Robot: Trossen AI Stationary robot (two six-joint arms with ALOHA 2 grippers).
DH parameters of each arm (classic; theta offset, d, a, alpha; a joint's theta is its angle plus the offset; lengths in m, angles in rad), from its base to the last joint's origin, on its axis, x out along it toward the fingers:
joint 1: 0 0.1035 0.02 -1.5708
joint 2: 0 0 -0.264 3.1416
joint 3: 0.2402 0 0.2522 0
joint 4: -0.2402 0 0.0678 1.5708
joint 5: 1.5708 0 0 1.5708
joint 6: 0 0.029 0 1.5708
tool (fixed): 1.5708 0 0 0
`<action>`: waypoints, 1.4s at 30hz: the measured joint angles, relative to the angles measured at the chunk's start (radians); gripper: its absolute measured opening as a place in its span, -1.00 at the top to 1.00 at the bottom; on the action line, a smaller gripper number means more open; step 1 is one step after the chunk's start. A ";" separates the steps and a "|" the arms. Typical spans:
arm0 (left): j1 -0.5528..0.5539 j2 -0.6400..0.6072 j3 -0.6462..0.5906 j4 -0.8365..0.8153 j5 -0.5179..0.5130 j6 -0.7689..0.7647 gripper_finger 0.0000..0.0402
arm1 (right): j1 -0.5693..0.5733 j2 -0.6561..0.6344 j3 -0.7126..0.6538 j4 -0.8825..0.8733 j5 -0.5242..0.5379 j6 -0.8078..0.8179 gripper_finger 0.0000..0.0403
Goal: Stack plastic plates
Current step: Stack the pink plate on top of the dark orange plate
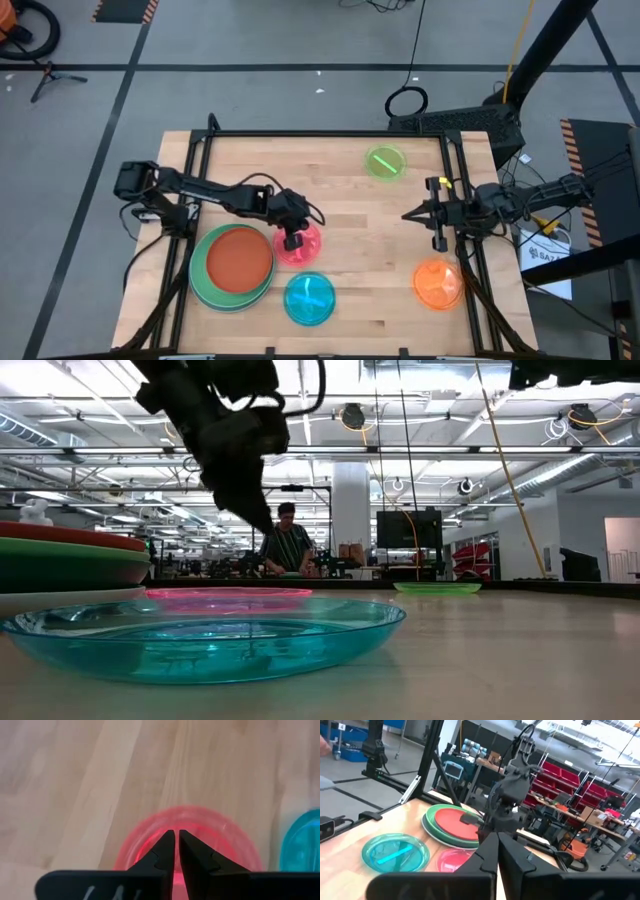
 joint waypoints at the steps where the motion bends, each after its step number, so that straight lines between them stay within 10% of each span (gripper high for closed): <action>1: 0.000 0.009 -0.001 -0.005 0.000 0.002 0.85 | 0.000 0.002 0.000 0.003 0.000 0.000 0.98; 27: 0.034 0.055 -0.001 -0.045 0.000 0.055 0.84 | 0.000 0.074 0.000 0.080 0.031 0.014 0.98; 42: 0.035 0.055 -0.001 -0.045 -0.054 0.008 0.44 | 0.000 0.075 0.000 0.074 0.031 0.012 0.98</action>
